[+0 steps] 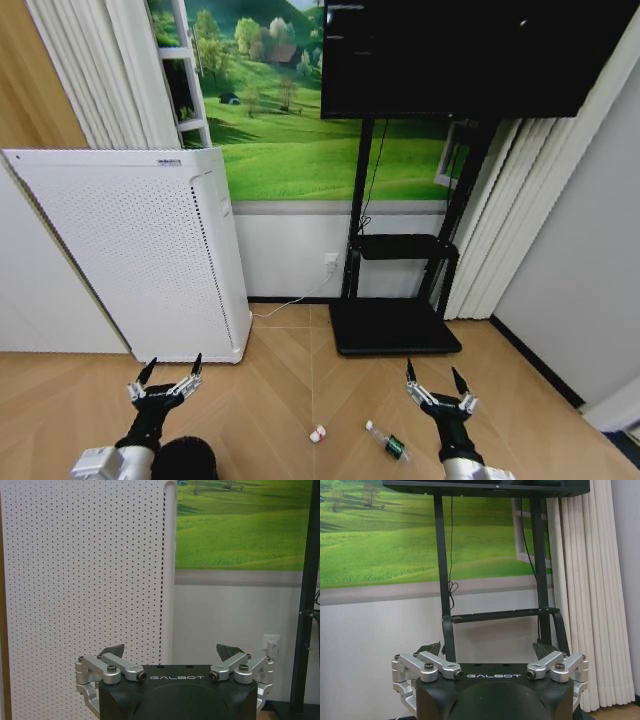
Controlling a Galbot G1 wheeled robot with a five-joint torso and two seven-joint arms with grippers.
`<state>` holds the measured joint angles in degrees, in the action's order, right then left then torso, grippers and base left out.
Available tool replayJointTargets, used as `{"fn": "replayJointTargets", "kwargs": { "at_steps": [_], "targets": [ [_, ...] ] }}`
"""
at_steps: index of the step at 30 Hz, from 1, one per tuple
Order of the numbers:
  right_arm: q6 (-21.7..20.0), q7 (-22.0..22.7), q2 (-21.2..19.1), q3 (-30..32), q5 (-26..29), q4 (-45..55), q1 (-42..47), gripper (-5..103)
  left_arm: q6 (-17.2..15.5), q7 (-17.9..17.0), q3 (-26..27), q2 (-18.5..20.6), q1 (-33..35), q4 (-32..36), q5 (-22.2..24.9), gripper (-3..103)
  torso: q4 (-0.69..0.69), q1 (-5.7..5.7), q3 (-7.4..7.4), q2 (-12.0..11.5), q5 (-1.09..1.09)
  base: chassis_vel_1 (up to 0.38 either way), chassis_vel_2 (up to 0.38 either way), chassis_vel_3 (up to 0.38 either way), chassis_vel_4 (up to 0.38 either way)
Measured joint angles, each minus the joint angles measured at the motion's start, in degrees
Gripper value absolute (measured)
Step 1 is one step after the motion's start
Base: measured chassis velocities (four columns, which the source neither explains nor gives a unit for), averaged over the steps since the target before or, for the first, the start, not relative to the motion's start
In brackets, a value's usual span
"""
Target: Pick up the trash bin and place the garbage on the floor into it.
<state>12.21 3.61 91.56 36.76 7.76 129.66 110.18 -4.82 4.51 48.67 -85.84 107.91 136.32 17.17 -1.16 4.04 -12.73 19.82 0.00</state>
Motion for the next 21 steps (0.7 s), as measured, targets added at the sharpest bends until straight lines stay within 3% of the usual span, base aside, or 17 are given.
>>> {"fn": "replayJointTargets", "kwargs": {
  "at_steps": [21],
  "targets": [
    [0.8,0.9,0.0,0.3,0.6,-0.1,0.0,100,0.3,0.4,-0.2,0.0,0.1,0.0,-1.2,100,0.01,-1.61,3.06,-4.7,0.00,0.000,0.000,0.000,0.000]
  ]
}}
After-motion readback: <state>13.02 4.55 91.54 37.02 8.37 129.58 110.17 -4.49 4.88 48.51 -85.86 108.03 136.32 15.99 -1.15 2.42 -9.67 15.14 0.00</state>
